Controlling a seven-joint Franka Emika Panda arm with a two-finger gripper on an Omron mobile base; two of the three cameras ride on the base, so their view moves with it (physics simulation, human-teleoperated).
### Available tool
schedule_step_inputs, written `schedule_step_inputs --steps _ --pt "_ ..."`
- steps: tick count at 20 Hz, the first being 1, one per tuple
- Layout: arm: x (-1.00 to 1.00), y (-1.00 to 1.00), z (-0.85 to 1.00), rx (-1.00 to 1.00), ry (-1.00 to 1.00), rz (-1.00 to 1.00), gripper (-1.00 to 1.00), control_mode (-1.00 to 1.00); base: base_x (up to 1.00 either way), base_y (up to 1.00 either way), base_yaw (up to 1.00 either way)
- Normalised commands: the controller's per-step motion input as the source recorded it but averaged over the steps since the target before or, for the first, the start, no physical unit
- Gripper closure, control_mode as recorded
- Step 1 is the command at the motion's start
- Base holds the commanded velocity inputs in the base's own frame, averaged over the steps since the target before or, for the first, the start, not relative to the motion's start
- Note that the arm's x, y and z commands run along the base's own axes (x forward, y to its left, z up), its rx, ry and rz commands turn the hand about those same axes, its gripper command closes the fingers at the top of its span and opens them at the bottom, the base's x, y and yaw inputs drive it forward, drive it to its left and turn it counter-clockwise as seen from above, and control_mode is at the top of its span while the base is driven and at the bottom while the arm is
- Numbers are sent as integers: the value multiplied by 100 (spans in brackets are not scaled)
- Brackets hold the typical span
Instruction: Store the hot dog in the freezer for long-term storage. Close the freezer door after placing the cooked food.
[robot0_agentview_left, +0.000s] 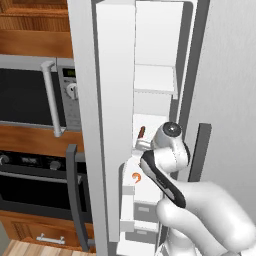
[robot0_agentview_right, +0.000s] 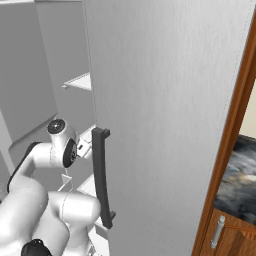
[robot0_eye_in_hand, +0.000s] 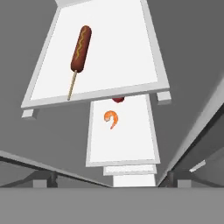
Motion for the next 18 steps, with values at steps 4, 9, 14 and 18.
schedule_step_inputs --steps 4,9,14,18 --pt "-28 -8 41 0 10 0 -100 -100 0 0 0" --pt "-20 -13 53 0 20 1 -100 -100 0 0 0" --pt "-57 0 71 0 20 6 -100 -100 0 0 0" --pt "-91 0 47 0 6 5 -100 -100 0 0 0"
